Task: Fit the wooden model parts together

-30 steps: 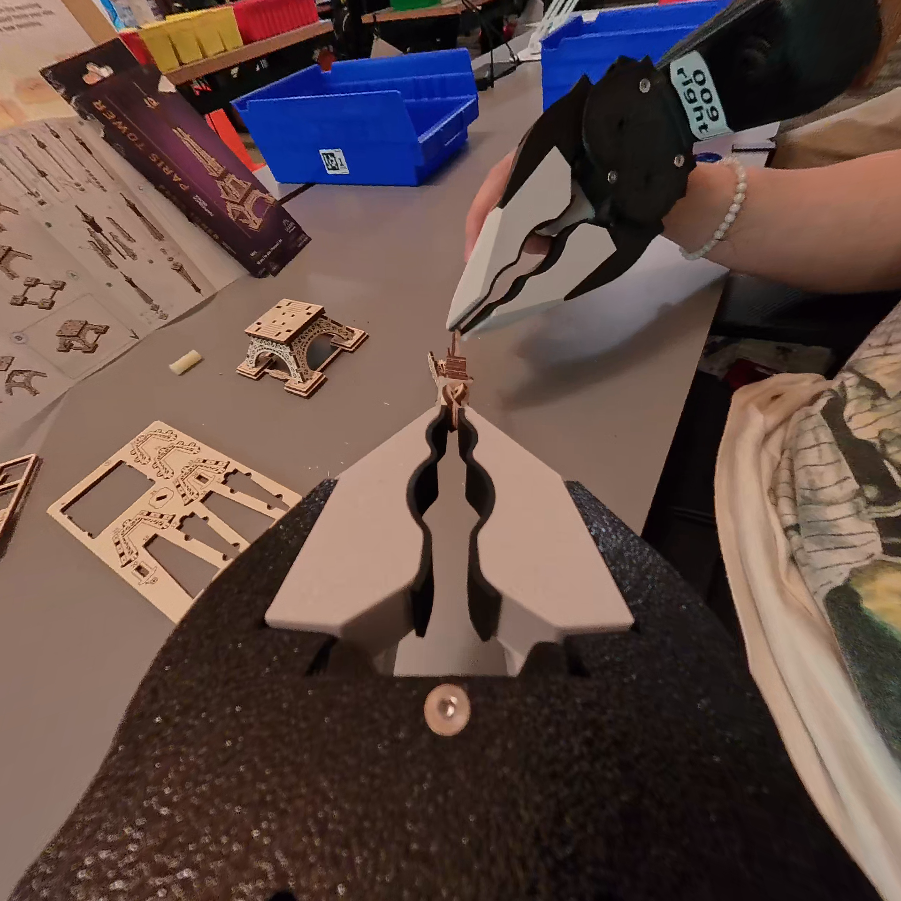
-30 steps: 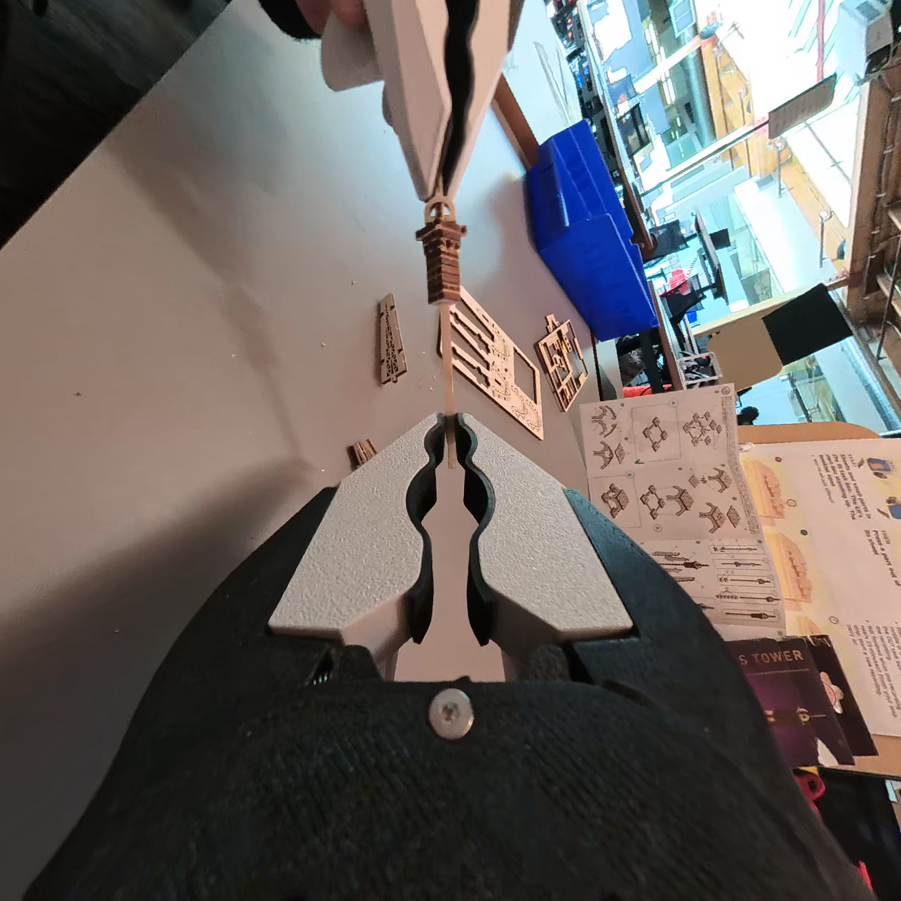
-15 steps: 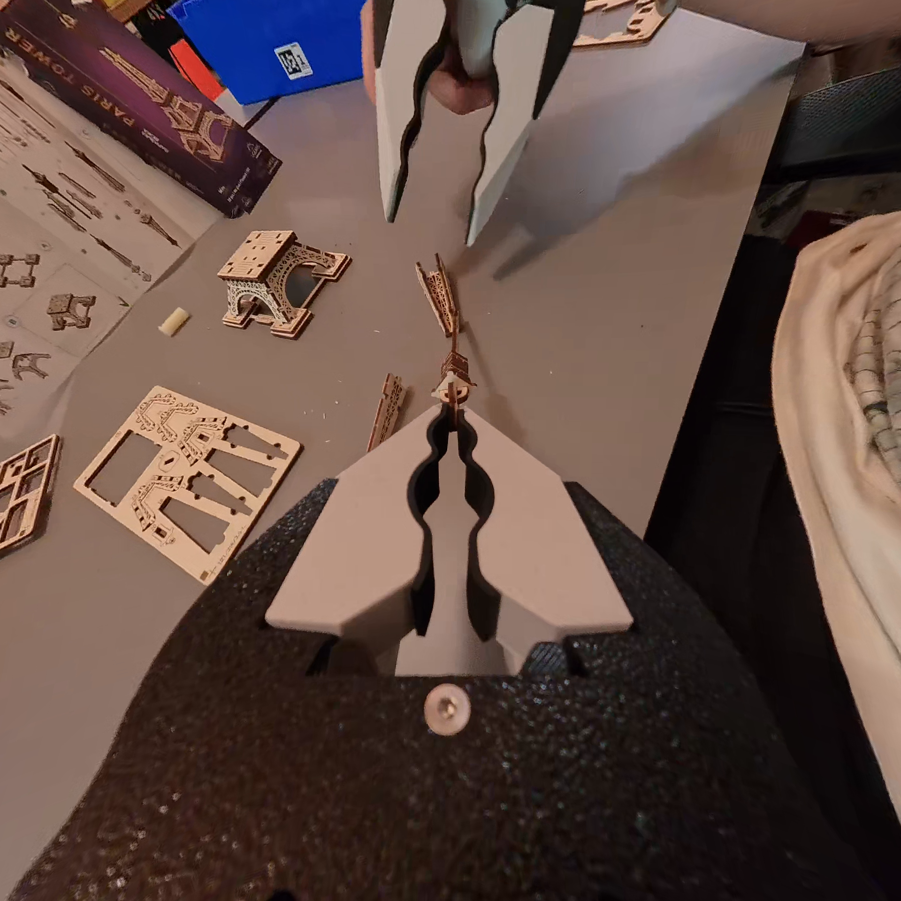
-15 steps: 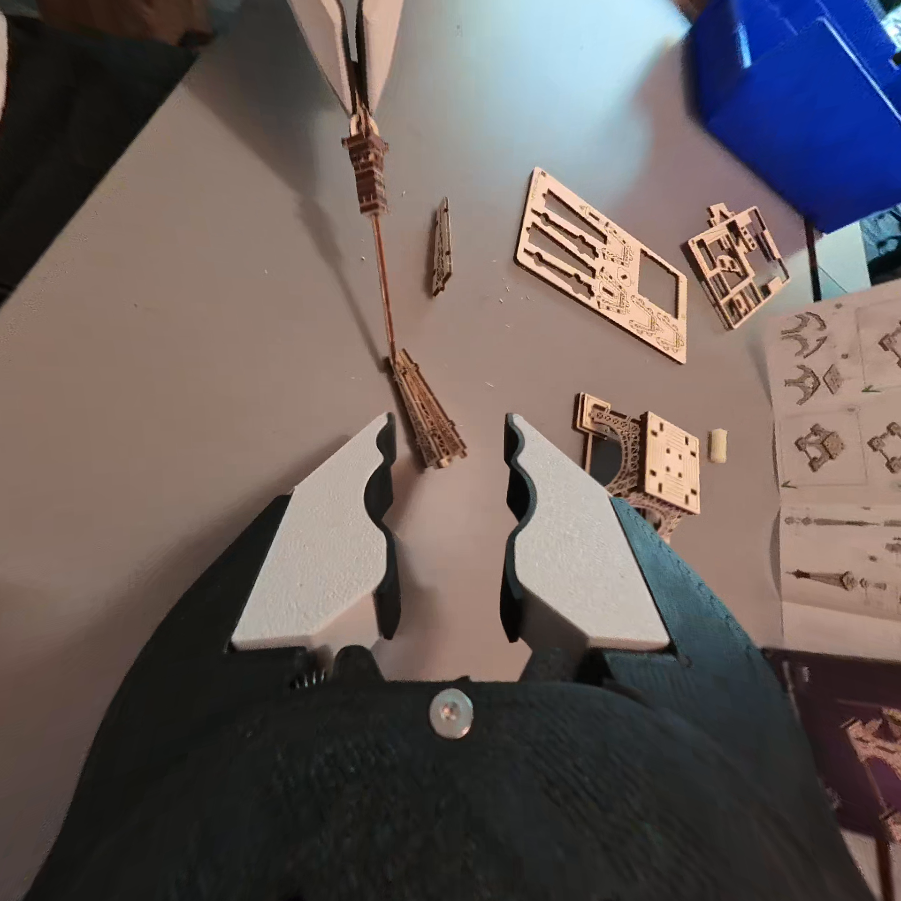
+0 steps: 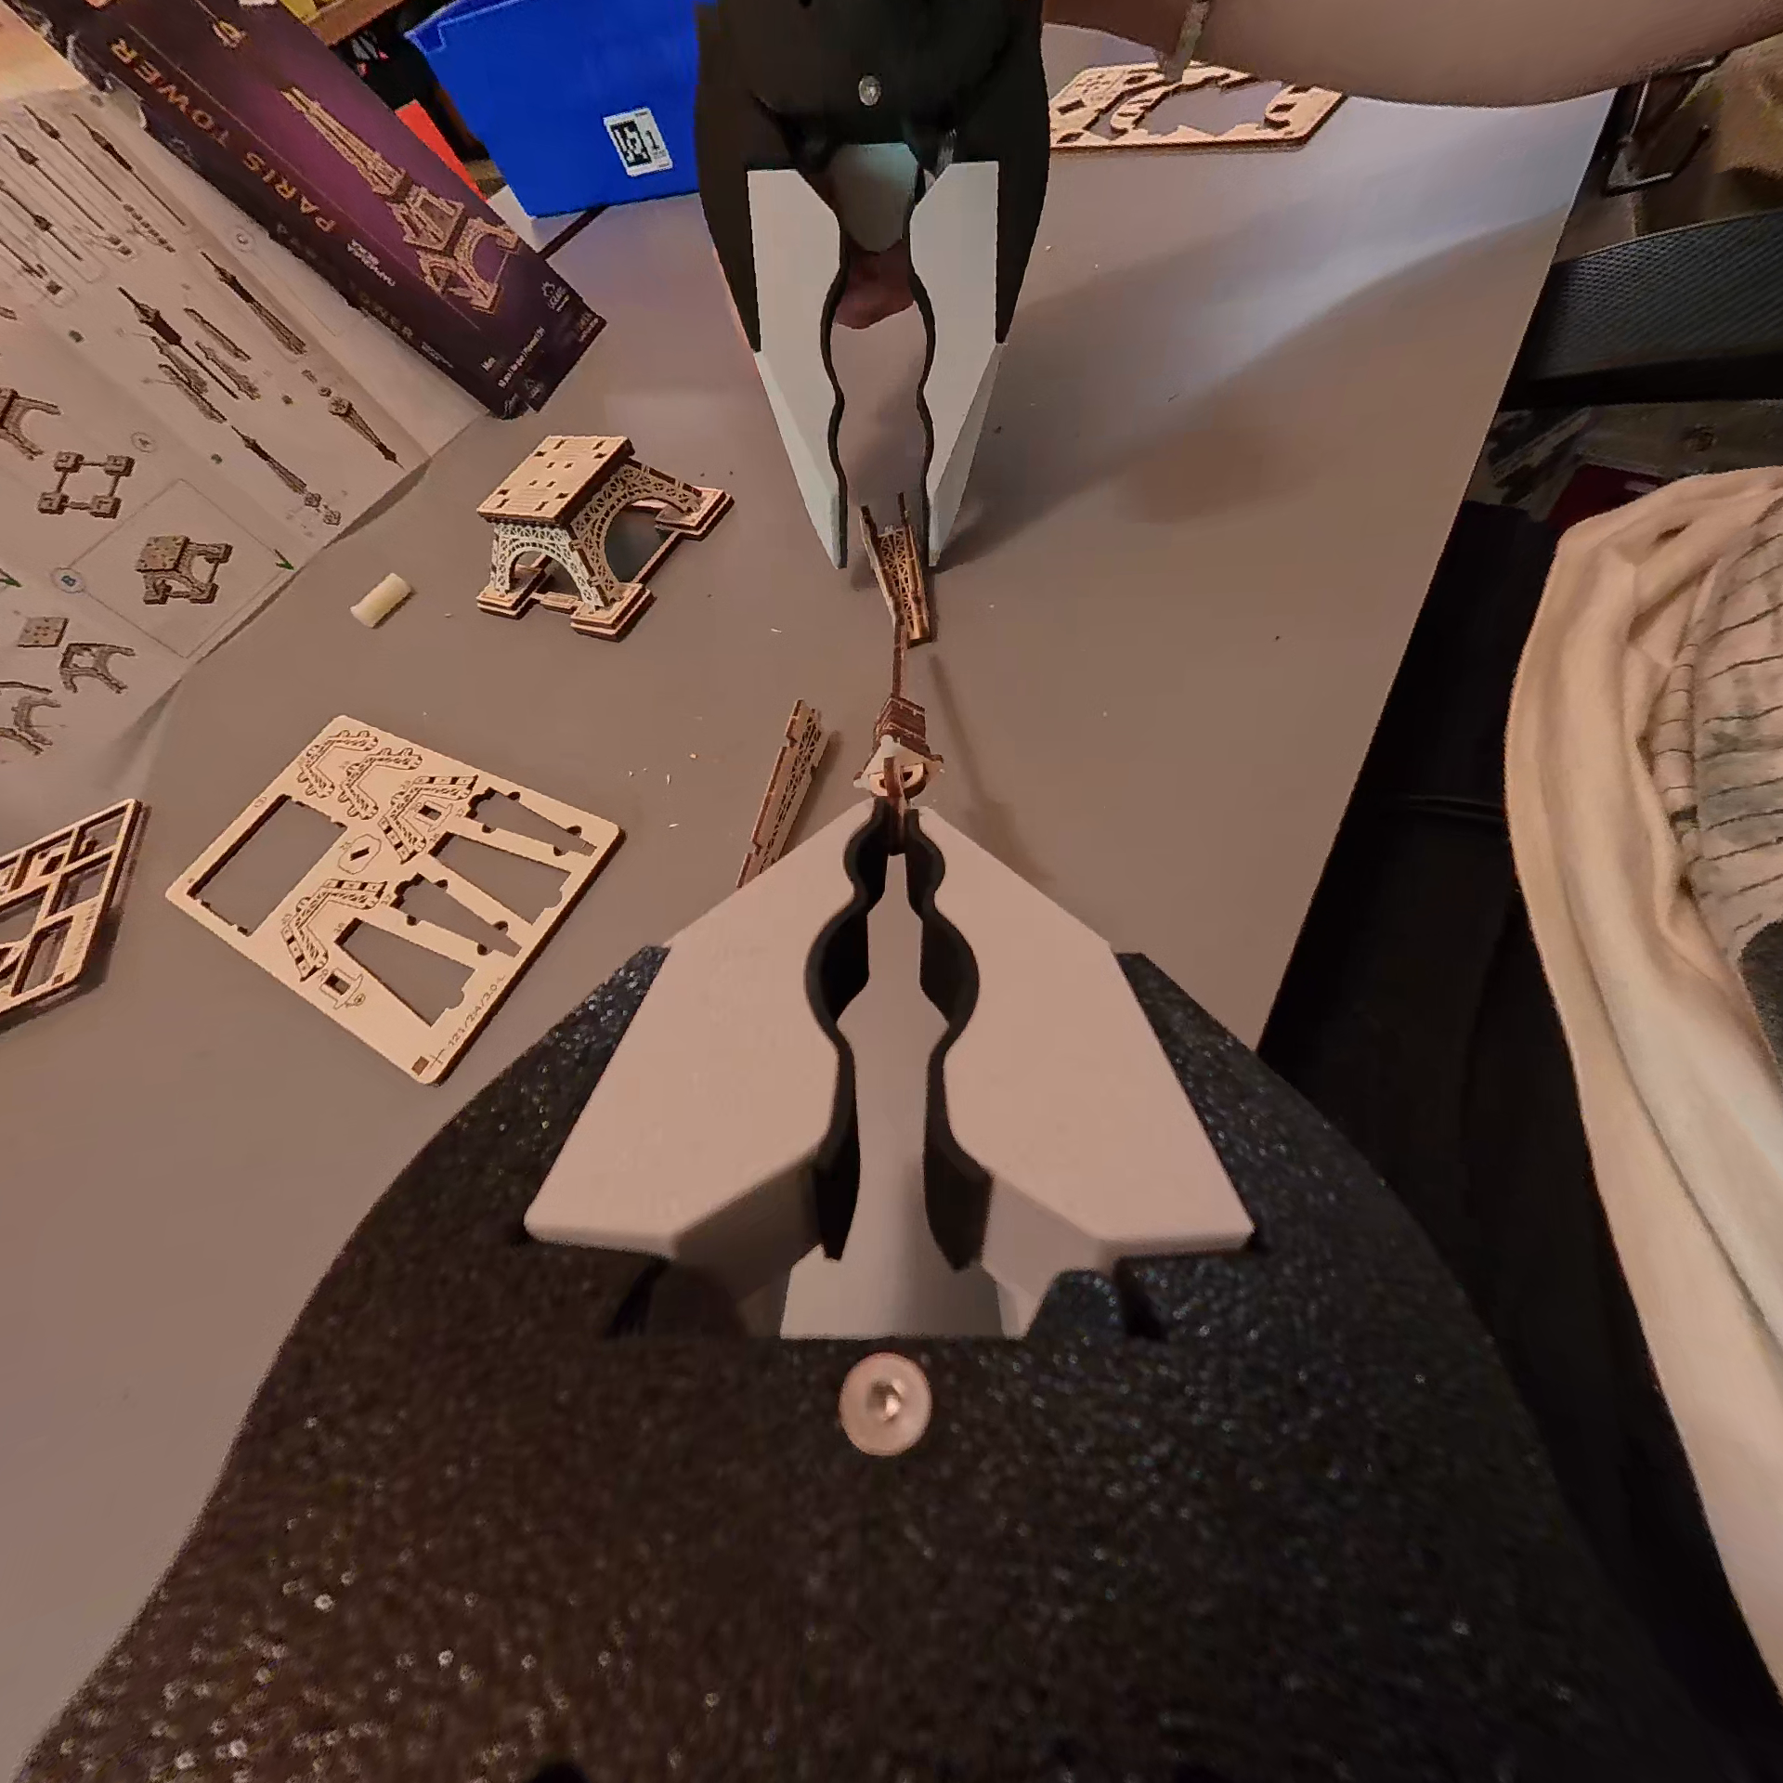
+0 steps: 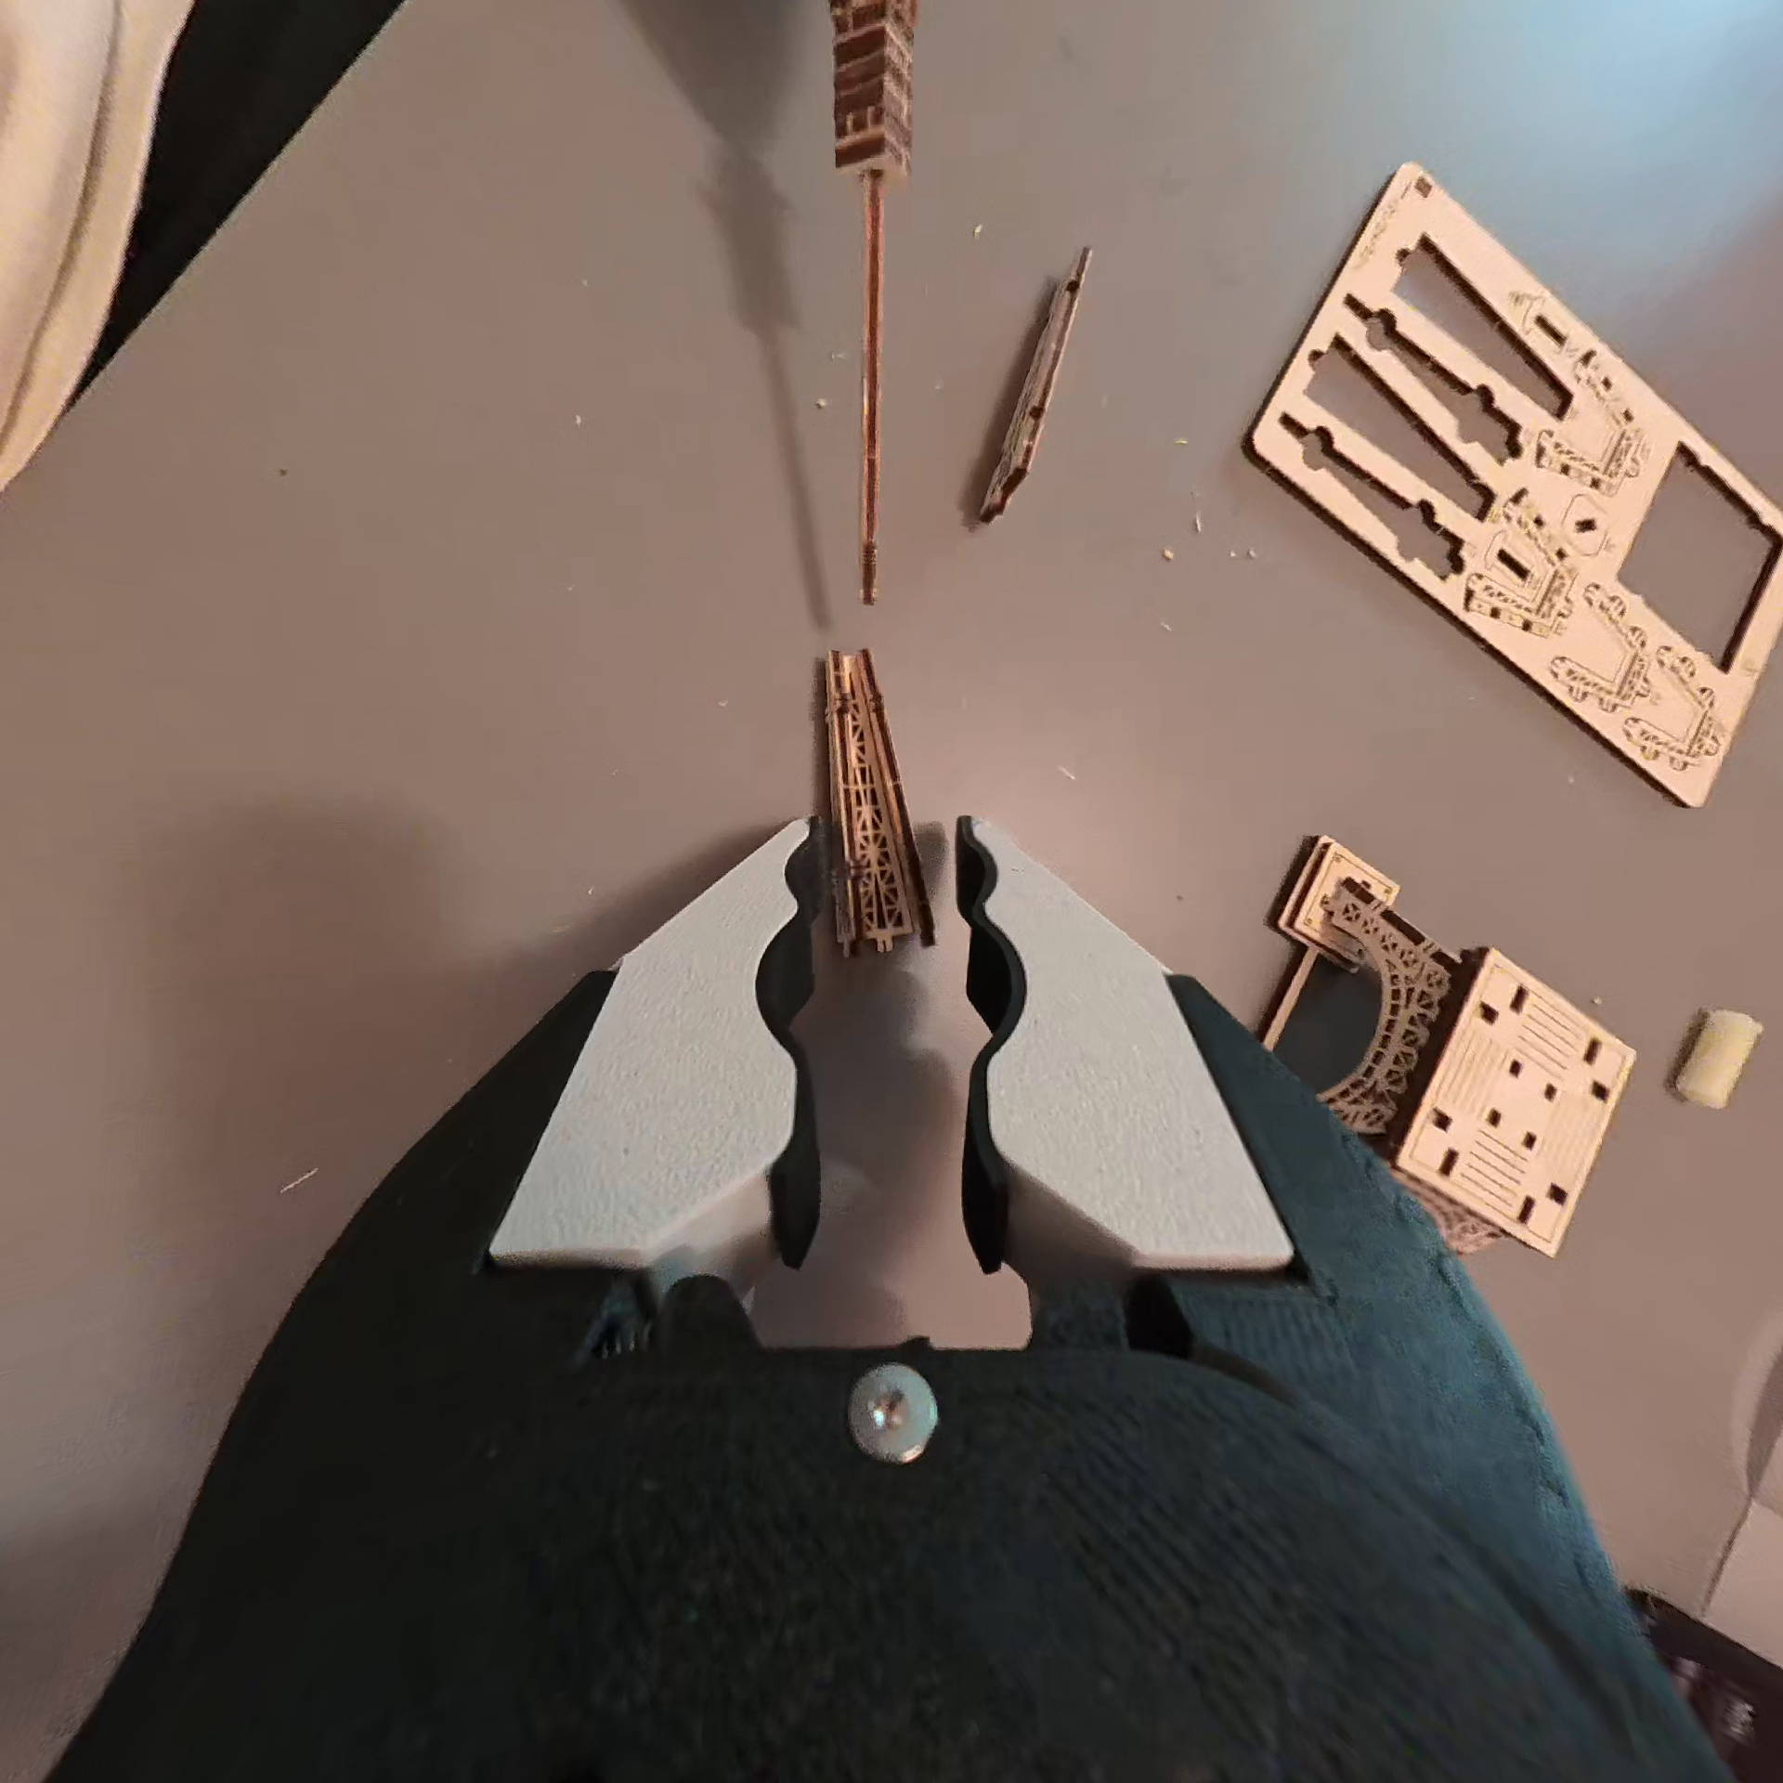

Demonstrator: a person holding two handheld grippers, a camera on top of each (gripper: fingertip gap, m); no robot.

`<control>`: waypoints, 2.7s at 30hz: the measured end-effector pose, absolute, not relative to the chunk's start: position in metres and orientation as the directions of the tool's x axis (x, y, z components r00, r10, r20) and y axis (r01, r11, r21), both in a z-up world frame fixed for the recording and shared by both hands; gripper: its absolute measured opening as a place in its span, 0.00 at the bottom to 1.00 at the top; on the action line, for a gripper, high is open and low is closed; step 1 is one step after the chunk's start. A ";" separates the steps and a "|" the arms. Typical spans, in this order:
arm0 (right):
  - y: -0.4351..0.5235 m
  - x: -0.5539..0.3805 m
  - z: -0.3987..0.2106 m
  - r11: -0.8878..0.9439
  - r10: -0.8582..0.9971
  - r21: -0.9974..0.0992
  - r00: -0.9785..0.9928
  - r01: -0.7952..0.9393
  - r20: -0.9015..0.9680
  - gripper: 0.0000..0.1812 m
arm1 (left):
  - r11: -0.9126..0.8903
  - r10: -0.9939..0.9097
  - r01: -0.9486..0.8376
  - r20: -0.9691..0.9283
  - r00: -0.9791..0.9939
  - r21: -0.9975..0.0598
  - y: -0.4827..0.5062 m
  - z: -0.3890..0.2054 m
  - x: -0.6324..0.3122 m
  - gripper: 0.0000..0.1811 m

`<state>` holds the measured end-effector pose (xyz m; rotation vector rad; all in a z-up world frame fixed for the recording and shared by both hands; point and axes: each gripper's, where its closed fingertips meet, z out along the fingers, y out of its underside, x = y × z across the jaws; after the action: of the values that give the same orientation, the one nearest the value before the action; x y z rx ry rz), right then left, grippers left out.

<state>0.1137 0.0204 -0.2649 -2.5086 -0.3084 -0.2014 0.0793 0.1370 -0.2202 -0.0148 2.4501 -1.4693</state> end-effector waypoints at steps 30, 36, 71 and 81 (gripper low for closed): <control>0.056 0.108 -0.209 -0.458 -0.093 -0.756 0.821 0.467 0.563 0.08 | 0.521 -0.196 0.256 -0.406 -0.892 -0.814 0.170 -0.161 0.072 0.00; 0.056 0.106 -0.205 -0.434 -0.099 -0.776 0.832 0.457 0.546 0.08 | 0.544 -0.170 0.263 -0.412 -0.895 -0.797 0.167 -0.163 0.068 0.00; 0.071 0.104 -0.219 -0.601 0.001 -0.580 0.727 0.550 0.687 0.07 | 0.447 -0.148 0.194 -0.286 -0.947 -0.873 0.138 -0.186 0.076 0.00; 0.065 0.102 -0.254 -0.712 0.071 -0.557 0.833 0.428 0.548 0.08 | 0.445 -0.173 0.141 -0.239 -0.955 -0.885 0.137 -0.196 0.073 0.00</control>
<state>0.1016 0.0651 -0.2540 -2.3020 -0.3626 -0.6529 0.0727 0.1367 -0.1956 -0.0277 2.4048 -1.5144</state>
